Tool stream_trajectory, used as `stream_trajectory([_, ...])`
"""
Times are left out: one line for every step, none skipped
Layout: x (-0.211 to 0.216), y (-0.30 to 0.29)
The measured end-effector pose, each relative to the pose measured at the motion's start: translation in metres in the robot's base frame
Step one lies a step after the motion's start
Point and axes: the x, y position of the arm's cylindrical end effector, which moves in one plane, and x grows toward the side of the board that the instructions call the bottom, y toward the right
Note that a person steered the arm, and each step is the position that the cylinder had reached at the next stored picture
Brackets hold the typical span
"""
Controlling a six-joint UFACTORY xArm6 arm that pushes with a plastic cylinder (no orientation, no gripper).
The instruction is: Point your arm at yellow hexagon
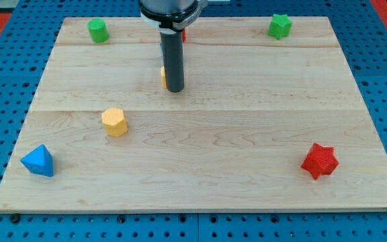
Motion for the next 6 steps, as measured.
stream_trajectory([0.028, 0.009])
stream_trajectory([0.085, 0.007])
stream_trajectory([0.137, -0.042])
stream_trajectory([0.146, -0.108])
stream_trajectory([0.114, -0.129])
stream_trajectory([0.087, -0.128])
